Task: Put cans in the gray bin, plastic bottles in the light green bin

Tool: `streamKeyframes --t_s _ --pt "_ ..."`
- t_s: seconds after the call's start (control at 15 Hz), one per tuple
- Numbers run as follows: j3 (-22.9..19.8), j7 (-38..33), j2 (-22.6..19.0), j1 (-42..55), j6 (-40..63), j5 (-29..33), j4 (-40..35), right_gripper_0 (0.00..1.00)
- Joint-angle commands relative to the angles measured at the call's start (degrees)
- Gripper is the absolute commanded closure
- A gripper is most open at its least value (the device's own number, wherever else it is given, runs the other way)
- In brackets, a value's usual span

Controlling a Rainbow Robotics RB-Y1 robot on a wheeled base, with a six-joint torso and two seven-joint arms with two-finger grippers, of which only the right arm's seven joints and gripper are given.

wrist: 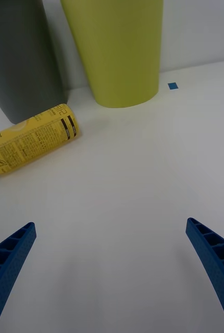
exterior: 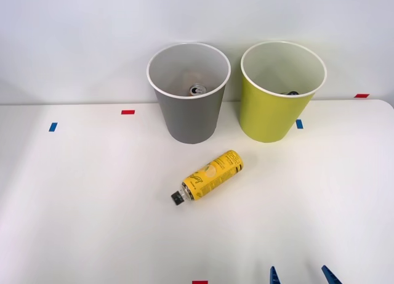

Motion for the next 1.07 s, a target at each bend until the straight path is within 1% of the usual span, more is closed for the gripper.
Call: streamKeyframes --t_s 0.07,1.07 --pt "0.00 0.00 0.00 0.00 0.00 0.00 0.00 0.00" --pt "0.00 0.00 0.00 0.00 0.00 0.00 0.00 0.00"
